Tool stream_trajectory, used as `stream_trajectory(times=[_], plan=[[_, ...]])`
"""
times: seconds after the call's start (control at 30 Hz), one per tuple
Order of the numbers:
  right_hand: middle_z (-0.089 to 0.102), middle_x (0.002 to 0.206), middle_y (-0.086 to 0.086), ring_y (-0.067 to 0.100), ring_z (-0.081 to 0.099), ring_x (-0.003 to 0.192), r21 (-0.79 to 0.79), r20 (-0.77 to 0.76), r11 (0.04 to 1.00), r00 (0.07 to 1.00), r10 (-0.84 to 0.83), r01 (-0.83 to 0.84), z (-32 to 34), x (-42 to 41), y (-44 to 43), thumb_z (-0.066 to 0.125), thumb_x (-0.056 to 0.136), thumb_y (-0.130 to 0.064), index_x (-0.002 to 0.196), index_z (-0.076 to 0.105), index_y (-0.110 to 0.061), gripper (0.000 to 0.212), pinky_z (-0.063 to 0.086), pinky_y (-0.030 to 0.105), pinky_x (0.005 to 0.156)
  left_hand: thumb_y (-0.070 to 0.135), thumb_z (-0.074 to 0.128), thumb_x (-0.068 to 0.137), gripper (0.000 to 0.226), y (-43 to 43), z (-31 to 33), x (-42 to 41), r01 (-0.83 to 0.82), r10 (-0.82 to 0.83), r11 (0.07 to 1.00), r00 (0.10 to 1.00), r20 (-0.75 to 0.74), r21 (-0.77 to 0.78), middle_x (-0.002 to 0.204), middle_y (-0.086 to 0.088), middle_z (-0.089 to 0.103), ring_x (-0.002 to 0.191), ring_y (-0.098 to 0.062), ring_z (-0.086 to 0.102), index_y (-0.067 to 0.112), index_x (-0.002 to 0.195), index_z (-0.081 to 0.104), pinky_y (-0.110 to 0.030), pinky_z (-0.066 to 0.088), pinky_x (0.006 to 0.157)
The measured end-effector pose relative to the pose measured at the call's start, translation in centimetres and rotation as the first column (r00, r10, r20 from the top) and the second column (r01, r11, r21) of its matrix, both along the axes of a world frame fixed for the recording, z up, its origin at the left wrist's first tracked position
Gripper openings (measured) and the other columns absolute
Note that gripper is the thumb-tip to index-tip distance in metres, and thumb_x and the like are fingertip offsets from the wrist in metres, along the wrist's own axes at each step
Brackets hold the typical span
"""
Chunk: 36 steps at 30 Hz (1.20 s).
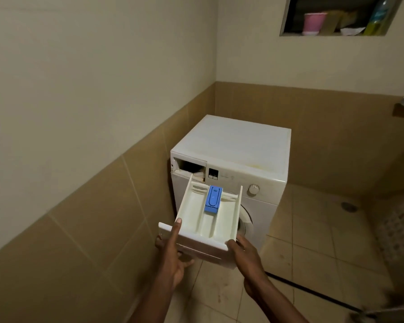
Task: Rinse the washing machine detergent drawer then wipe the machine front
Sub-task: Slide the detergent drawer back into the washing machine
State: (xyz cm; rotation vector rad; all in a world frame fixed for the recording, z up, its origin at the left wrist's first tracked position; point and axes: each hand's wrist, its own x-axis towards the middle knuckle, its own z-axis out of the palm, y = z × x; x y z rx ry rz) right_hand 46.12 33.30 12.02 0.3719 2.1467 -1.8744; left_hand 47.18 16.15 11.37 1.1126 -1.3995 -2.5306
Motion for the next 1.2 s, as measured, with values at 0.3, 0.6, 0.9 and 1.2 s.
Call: stream_trajectory(times=[0.3, 0.6, 0.9, 1.2], plan=[[0.058, 0.101, -0.01, 0.011, 0.055, 0.092, 0.008, 0.041, 0.998, 0.997, 0.059, -0.059, 1.3, -9.9, -7.8, 0.056, 0.092, -0.024, 0.103, 0.059, -0.028, 0.012, 0.055, 0.037, 0.083, 0.047, 0.063, 0.088, 0.056, -7.8, -1.2, -10.3, -0.107, 0.107, 0.994, 0.994, -0.005, 0.013, 0.111, -0.013, 0.063, 0.104, -0.037, 0.061, 0.027, 0.131, 0.034, -0.05, 0.049, 0.09], [0.062, 0.102, -0.006, 0.012, 0.058, 0.094, 0.021, 0.102, 0.995, 0.99, 0.097, -0.1, -1.4, -17.2, -11.7, 0.062, 0.087, -0.023, 0.1, 0.063, -0.027, 0.013, 0.055, 0.035, 0.085, 0.065, 0.065, 0.074, 0.076, -12.2, -4.5, -16.8, -0.131, 0.131, 0.991, 0.989, 0.071, 0.002, 0.132, -0.008, 0.059, 0.116, -0.037, 0.057, 0.034, 0.139, 0.042, -0.058, 0.044, 0.101], [0.067, 0.099, 0.006, 0.023, 0.065, 0.095, -0.033, 0.218, 0.99, 0.966, 0.14, -0.136, -5.3, -25.7, -13.3, 0.056, 0.095, -0.027, 0.091, 0.065, -0.02, 0.012, 0.057, 0.039, 0.081, 0.068, 0.062, 0.076, 0.073, -14.9, -6.9, -22.3, -0.138, 0.144, 0.979, 0.989, 0.029, -0.147, 0.125, -0.01, 0.057, 0.108, -0.033, 0.058, 0.033, 0.136, 0.041, -0.062, 0.049, 0.093], [0.063, 0.087, 0.004, 0.009, 0.063, 0.065, 0.105, 0.283, 0.968, 0.94, 0.191, -0.228, -7.3, -30.2, -15.4, 0.059, 0.093, -0.034, 0.1, 0.056, -0.007, 0.028, 0.046, 0.018, 0.043, 0.038, 0.057, 0.093, 0.054, -17.4, -10.0, -26.1, -0.14, 0.149, 0.981, 0.987, 0.057, -0.131, 0.114, -0.006, 0.057, 0.105, -0.029, 0.057, 0.022, 0.142, 0.04, -0.04, 0.054, 0.07]])
